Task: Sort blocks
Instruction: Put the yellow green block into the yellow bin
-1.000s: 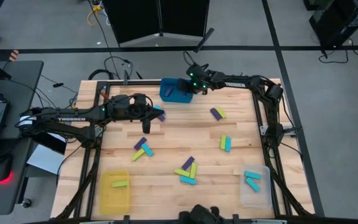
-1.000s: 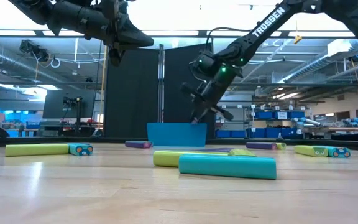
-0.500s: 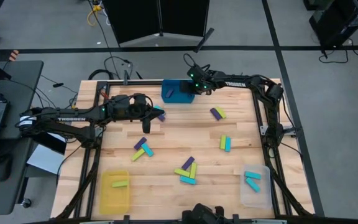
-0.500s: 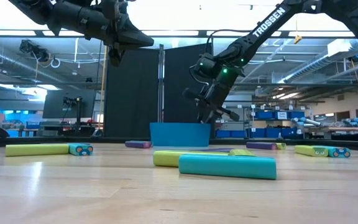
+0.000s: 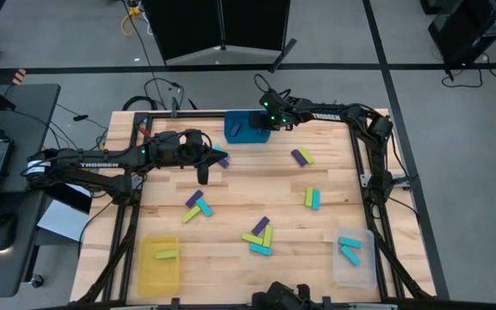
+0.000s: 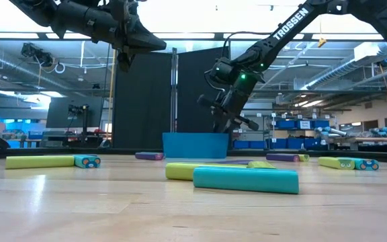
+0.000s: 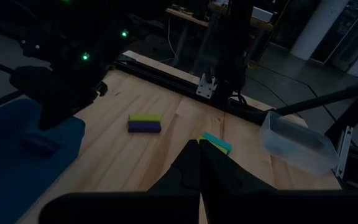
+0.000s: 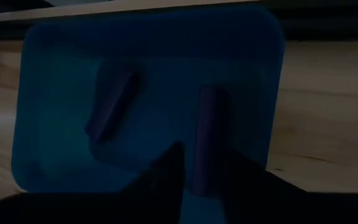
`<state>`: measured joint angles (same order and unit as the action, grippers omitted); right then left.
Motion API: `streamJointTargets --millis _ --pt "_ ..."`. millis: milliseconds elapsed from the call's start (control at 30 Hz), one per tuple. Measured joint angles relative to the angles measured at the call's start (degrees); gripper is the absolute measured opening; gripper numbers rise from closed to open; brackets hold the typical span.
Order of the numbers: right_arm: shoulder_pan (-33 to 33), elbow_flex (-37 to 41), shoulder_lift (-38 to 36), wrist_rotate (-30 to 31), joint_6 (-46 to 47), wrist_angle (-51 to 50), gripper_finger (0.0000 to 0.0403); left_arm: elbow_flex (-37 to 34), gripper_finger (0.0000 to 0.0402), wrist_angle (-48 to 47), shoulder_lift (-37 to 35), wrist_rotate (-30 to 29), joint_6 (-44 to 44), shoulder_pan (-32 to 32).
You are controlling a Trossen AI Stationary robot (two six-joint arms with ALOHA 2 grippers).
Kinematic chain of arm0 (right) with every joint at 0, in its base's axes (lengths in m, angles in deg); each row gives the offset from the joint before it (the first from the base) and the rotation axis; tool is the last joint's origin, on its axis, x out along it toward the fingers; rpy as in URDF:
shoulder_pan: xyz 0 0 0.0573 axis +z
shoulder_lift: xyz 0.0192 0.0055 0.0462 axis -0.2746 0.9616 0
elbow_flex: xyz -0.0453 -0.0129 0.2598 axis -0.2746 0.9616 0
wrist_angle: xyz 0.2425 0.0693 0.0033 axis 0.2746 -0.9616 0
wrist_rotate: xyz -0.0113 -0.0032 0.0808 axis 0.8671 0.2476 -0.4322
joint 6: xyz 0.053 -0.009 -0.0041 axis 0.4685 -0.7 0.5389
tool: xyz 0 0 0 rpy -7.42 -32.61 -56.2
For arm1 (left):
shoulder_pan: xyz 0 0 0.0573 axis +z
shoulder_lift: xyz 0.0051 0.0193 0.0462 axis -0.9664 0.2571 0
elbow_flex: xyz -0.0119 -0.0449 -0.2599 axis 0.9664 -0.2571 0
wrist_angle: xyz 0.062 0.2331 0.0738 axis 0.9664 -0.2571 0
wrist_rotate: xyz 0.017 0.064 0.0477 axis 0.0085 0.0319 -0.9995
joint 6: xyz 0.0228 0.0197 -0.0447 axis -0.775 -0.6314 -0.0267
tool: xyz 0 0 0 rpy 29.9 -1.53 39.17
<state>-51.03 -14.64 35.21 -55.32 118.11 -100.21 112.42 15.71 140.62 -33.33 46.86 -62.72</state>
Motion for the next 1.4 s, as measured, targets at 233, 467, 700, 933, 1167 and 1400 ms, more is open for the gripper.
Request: streamJointTargets --millis 233,467,700,933,1167,1400 --pt "0.13 0.01 -6.38 -2.90 -13.47 0.58 0.0010 0.00 0.0003 -0.01 -0.02 0.00 0.00 0.01" --pt "4.21 0.38 -16.73 -3.52 -26.03 -1.07 0.0006 0.00 0.0003 -0.14 -0.12 1.15 -1.36 0.00" --pt "10.83 8.30 -20.30 -4.23 -27.05 1.21 0.0004 0.65 0.0003 -6.29 -1.68 2.90 -1.19 0.00" --pt "17.23 13.09 -23.82 -2.49 -26.78 1.10 0.0004 9.85 0.0003 -31.63 -2.96 2.85 -1.35 -0.94" --pt "17.67 13.48 -30.08 -1.50 -29.52 -4.96 0.0004 15.84 0.0003 -49.72 -3.40 2.62 5.76 -8.04" --pt "15.35 13.46 -36.68 1.44 -31.21 -7.26 0.0004 15.28 0.0003 -56.65 -3.80 -4.33 19.45 -22.22"
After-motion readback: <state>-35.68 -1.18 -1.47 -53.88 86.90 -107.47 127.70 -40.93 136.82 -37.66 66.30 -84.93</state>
